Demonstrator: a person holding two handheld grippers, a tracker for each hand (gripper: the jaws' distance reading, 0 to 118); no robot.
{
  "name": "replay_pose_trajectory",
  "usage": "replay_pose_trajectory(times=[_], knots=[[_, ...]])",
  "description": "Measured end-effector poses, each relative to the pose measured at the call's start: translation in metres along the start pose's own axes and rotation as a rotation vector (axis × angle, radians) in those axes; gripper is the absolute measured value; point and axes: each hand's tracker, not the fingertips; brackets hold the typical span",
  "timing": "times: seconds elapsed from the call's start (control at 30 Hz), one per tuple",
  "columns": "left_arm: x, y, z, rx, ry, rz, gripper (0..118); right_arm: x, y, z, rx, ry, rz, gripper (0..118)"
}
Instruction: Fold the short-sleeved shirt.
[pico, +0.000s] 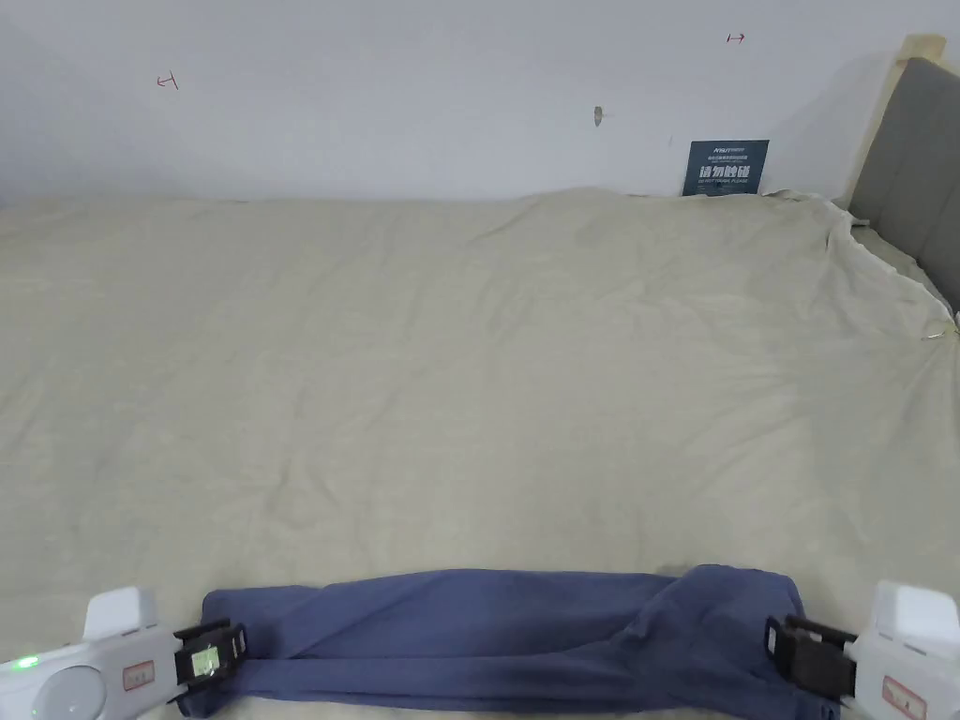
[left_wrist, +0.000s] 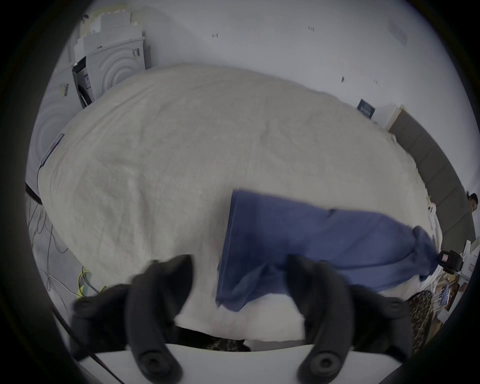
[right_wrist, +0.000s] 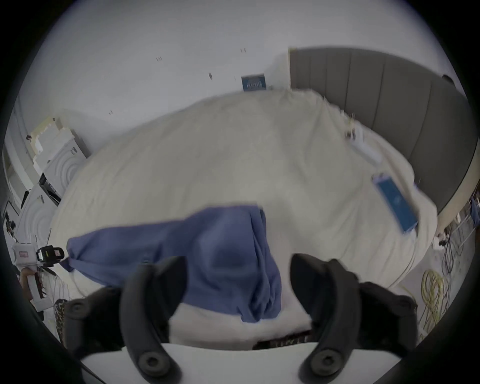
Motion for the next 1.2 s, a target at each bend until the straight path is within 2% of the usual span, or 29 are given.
replay_pose_trajectory(times=[0.23, 0.47, 0.53, 0.57, 0.63, 0.67, 0.7, 0.73, 0.77, 0.8, 1.1, 1.2], knots=[[0.045, 0.05, 0.072, 0.282, -0.031, -0.072, 98, -0.045, 0.068, 0.062, 0.303, 0.048, 0.062, 92], [0.084, 0.069, 0.105, 0.515, 0.006, -0.138, 97, -0.09, 0.087, 0.086, 0.47, 0.026, 0.12, 91], [0.095, 0.067, 0.111, 0.564, 0.017, -0.156, 91, -0.1, 0.086, 0.088, 0.503, 0.02, 0.133, 89], [0.098, 0.065, 0.113, 0.579, 0.01, -0.155, 85, -0.101, 0.085, 0.087, 0.521, 0.012, 0.143, 87], [0.097, 0.064, 0.108, 0.602, -0.019, -0.156, 64, -0.107, 0.082, 0.088, 0.541, -0.004, 0.154, 70], [0.097, 0.063, 0.106, 0.61, -0.03, -0.152, 50, -0.11, 0.081, 0.089, 0.552, -0.001, 0.161, 59], [0.098, 0.061, 0.106, 0.61, -0.044, -0.151, 29, -0.109, 0.081, 0.087, 0.558, -0.003, 0.167, 44], [0.099, 0.06, 0.105, 0.611, -0.058, -0.146, 14, -0.11, 0.08, 0.086, 0.564, -0.004, 0.173, 33], [0.096, 0.061, 0.101, 0.609, -0.079, -0.14, 5, -0.112, 0.078, 0.086, 0.578, -0.012, 0.179, 19], [0.096, 0.06, 0.101, 0.607, -0.086, -0.134, 0, -0.113, 0.077, 0.086, 0.587, -0.014, 0.189, 2], [0.092, 0.06, 0.094, 0.542, -0.141, -0.161, 0, -0.111, 0.078, 0.082, 0.597, -0.006, 0.208, 0], [0.084, 0.062, 0.089, 0.446, -0.211, -0.131, 0, -0.109, 0.078, 0.081, 0.585, 0.001, 0.213, 0]])
